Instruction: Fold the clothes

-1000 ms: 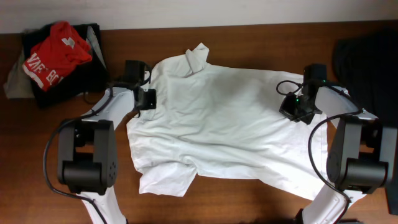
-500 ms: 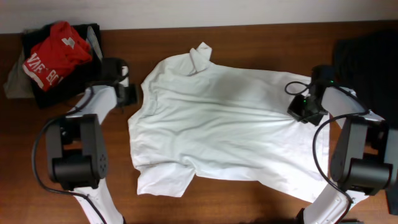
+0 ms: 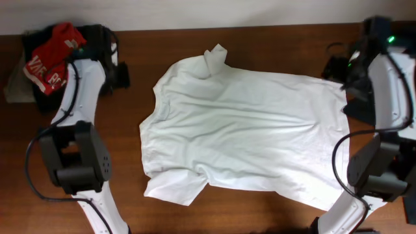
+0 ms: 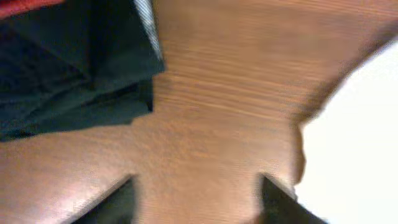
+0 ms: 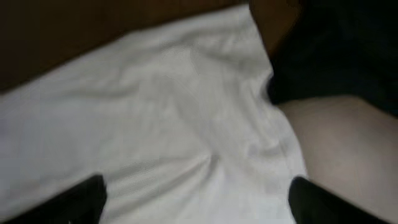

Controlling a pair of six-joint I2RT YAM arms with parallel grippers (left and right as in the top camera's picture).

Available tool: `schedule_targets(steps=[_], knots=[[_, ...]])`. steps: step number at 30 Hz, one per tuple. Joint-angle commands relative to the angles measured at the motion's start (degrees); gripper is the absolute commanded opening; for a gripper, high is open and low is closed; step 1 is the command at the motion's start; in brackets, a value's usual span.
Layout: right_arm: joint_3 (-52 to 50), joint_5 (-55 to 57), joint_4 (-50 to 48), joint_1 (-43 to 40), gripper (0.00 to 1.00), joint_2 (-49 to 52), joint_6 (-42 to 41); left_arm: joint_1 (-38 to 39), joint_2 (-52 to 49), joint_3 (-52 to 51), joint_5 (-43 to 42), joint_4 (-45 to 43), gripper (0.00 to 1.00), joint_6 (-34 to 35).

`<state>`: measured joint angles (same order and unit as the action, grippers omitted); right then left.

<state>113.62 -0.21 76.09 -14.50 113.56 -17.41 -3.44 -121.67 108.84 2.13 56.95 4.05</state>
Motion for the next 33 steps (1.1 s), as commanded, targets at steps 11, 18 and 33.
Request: schedule_targets(steps=[11, 18, 33], knots=[[11.54, -3.93, 21.24, -0.13, 0.99, -22.99, -4.09, 0.07, 15.17, 10.69, -11.32, 22.97, 0.99, 2.82], [-16.61, -1.95, 14.21, -0.15, 0.99, -39.89, -4.11, 1.86, 23.71, 10.69, -6.8, 29.7, 0.99, 6.84], [-45.48, -5.53, -5.01, -0.15, 0.99, -42.91, -5.57, 19.32, 27.43, -10.97, 9.49, 35.82, 0.99, 19.54]])
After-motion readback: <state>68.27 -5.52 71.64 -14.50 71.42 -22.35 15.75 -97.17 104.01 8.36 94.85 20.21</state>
